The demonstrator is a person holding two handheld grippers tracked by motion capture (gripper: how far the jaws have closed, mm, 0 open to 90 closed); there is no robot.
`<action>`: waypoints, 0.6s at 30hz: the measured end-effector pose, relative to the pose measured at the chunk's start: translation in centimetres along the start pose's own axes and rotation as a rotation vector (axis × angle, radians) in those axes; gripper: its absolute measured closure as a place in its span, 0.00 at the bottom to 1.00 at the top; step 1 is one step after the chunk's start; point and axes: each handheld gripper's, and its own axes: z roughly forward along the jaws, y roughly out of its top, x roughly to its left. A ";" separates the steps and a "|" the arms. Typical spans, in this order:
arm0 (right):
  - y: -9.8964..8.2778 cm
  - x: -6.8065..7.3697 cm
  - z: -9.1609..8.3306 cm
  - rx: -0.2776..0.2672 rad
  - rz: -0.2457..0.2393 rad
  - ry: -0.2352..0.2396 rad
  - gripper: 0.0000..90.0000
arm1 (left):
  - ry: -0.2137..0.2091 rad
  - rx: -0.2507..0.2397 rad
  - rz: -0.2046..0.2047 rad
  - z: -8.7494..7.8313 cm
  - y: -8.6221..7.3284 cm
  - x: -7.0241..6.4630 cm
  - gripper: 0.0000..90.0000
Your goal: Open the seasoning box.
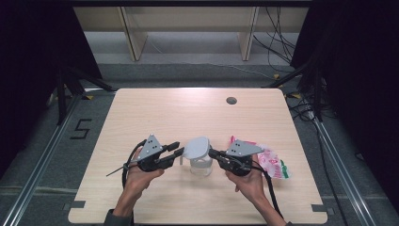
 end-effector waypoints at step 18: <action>2.0 0.9 1.6 -0.035 -0.019 0.008 1.00 | 0.020 0.142 -0.009 -1.7 -4.5 -4.0 0.33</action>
